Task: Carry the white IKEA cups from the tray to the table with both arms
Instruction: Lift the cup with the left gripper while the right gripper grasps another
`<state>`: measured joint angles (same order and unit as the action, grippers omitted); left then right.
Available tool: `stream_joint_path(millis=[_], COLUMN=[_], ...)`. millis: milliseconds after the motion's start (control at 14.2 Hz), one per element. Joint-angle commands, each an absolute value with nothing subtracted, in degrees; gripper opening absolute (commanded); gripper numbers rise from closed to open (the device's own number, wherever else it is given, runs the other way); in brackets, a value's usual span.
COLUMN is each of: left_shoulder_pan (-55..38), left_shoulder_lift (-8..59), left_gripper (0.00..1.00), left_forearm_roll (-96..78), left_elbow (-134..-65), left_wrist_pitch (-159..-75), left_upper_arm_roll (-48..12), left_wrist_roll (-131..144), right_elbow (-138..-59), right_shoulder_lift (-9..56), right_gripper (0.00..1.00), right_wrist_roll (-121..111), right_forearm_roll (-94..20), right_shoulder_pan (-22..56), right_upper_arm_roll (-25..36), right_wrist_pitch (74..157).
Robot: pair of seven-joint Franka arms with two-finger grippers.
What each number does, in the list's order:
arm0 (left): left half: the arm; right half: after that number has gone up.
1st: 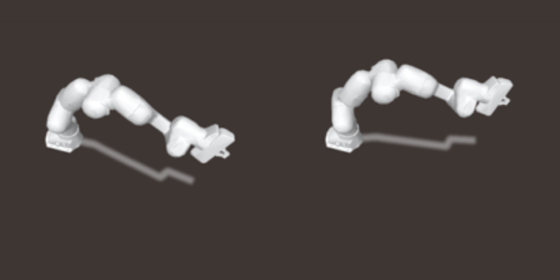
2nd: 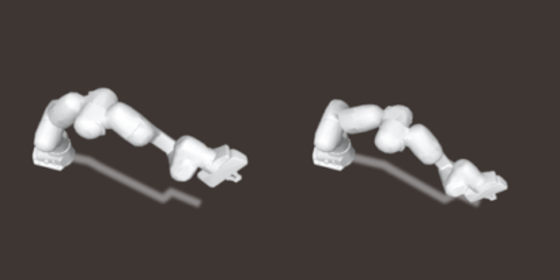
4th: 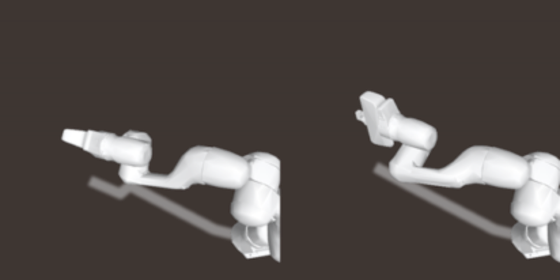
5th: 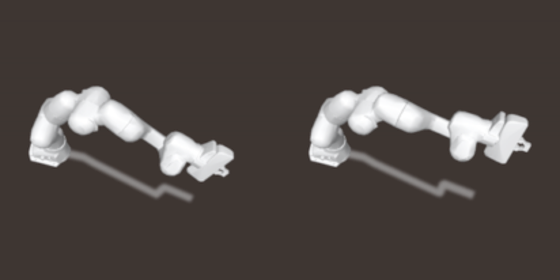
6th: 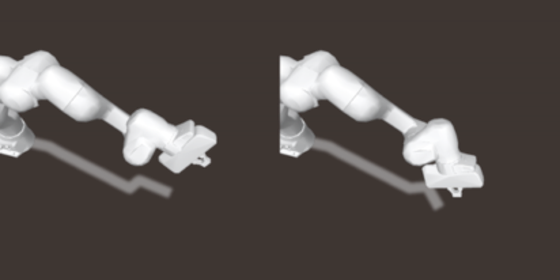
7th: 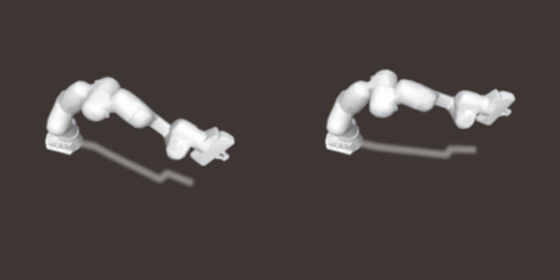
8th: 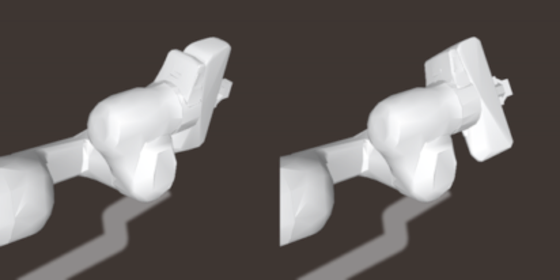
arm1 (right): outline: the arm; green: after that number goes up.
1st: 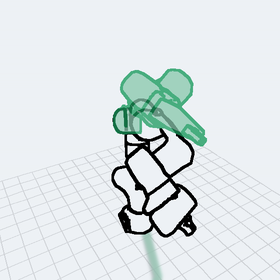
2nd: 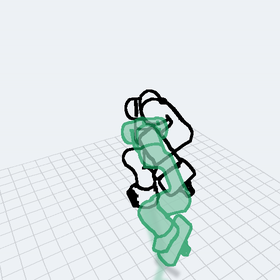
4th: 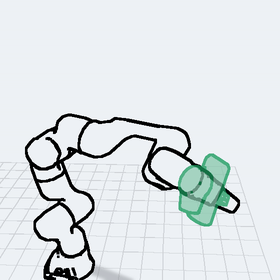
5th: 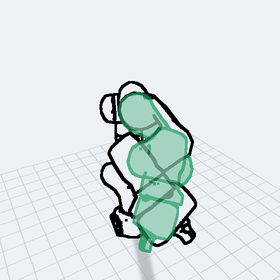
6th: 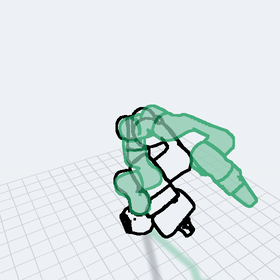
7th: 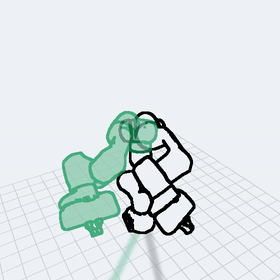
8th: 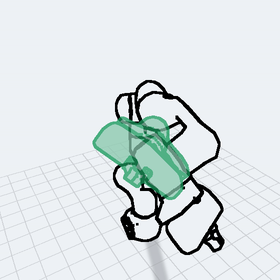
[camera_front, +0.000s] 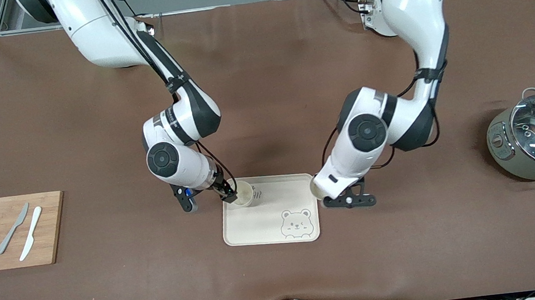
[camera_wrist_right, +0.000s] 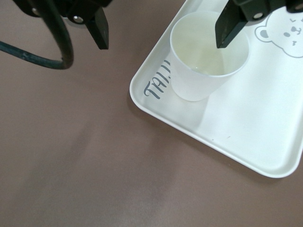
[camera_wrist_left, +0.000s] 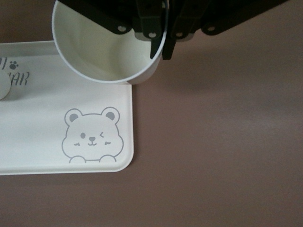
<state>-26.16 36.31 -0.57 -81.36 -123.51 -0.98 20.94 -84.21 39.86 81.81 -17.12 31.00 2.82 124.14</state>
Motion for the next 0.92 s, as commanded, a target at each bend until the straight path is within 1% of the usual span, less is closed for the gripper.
stream_joint_path(millis=[0,71,141,212,283,353,424,495,565,636,707,777,848], left_shoulder_pan=[-24.0,-23.56,-22.68,-21.89,-20.75,-20.13,-19.78,-18.21,-17.5,-17.32,-16.27,-15.48,-15.21], left_shoulder_lift=[25.25,23.57,21.9,19.8,17.95,16.54,15.04,13.9,13.02,12.57,12.13,11.35,10.12], left_gripper=[0.0,0.0,0.0,0.0,0.0,0.0,0.0,0.0,0.0,0.0,0.0,0.0,0.0], left_forearm_roll=[-1.23,-1.23,-1.23,-1.23,-1.14,-1.14,-1.23,-1.23,-1.23,-1.23,-1.14,-1.23,-1.23], left_elbow=[-98.66,-101.49,-104.38,-107.72,-110.62,-113.0,-115.72,-118.71,-121.61,-123.99,-125.75,-127.77,-129.79], left_wrist_pitch=[-131.46,-132.88,-134.02,-135.69,-137.1,-137.81,-139.38,-142.18,-145.25,-147.89,-149.66,-151.07,-152.39], left_upper_arm_roll=[-0.79,-0.79,-0.79,-0.79,-0.88,-0.79,-0.79,-0.88,-0.97,-0.97,-0.97,-0.97,-0.97], left_wrist_roll=[16.54,15.48,14.08,12.58,10.92,9.68,8.28,7.22,5.81,4.76,3.96,2.39,1.5], right_elbow=[-82.35,-82.35,-82.35,-82.35,-82.35,-82.35,-82.35,-82.35,-82.35,-82.35,-82.35,-82.35,-82.35], right_shoulder_lift=[41.92,42.36,43.06,43.33,43.77,43.77,43.86,43.86,43.86,43.86,43.77,43.86,43.86], right_gripper=[0.9,0.87,0.77,0.72,0.62,0.55,0.46,0.41,0.33,0.29,0.22,0.13,0.1], right_wrist_roll=[82.88,82.97,82.97,82.97,82.97,82.97,82.97,82.97,83.06,83.06,83.06,83.06,82.97], right_forearm_roll=[-17.67,-17.75,-17.93,-17.93,-17.84,-17.84,-18.02,-18.02,-18.1,-18.02,-18.1,-18.11,-18.02], right_shoulder_pan=[32.16,32.34,32.69,32.87,32.87,32.87,32.87,32.87,32.96,33.05,33.13,33.13,33.13], right_upper_arm_roll=[3.34,3.25,3.25,3.25,3.34,3.25,3.25,3.25,3.25,3.25,3.25,3.25,3.25], right_wrist_pitch=[125.58,127.34,128.66,129.54,129.99,129.99,130.16,130.51,130.6,130.61,130.61,130.61,130.61])
